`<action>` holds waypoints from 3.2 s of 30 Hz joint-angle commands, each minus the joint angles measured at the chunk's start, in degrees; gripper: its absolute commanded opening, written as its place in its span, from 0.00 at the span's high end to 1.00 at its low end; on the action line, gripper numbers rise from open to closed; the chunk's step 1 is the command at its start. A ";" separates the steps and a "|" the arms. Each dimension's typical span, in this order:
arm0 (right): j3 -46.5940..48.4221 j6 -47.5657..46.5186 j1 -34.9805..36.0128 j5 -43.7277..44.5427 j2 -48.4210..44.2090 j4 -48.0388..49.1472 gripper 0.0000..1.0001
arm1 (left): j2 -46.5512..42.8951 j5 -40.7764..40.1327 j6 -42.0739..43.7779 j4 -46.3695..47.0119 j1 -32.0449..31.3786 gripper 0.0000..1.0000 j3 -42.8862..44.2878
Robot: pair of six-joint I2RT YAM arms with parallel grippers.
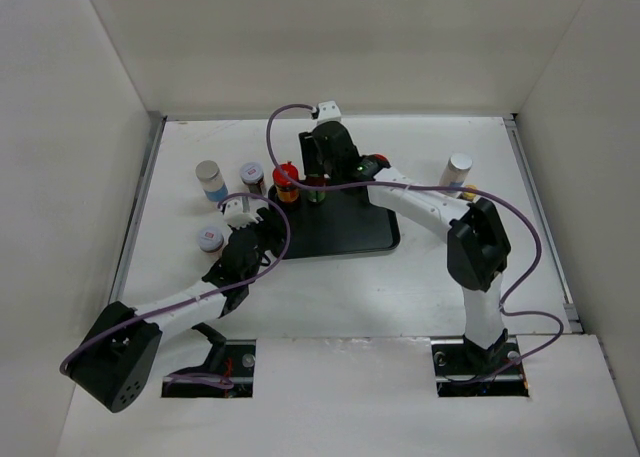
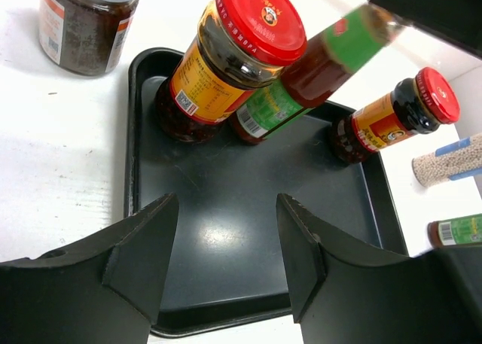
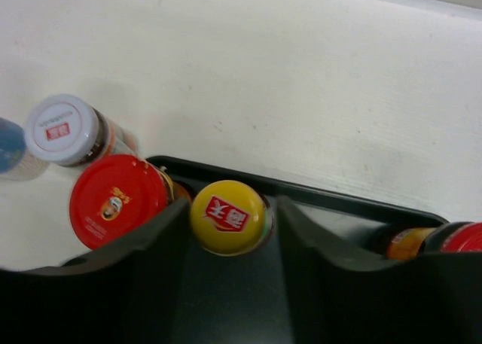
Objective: Organize the condiment bottles
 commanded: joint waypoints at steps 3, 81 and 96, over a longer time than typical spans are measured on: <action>0.97 -0.25 0.13 0.23 -4.06 7.91 0.28 | -0.58 -0.11 -0.61 3.17 -0.14 0.47 0.11; -31.91 1.42 -8.76 23.79 -46.62 1.22 0.81 | -2.16 0.51 0.97 3.70 -2.07 0.44 0.46; -16.35 0.98 -2.33 7.71 -24.21 12.82 0.82 | -2.60 0.42 1.41 3.79 -0.93 0.43 0.11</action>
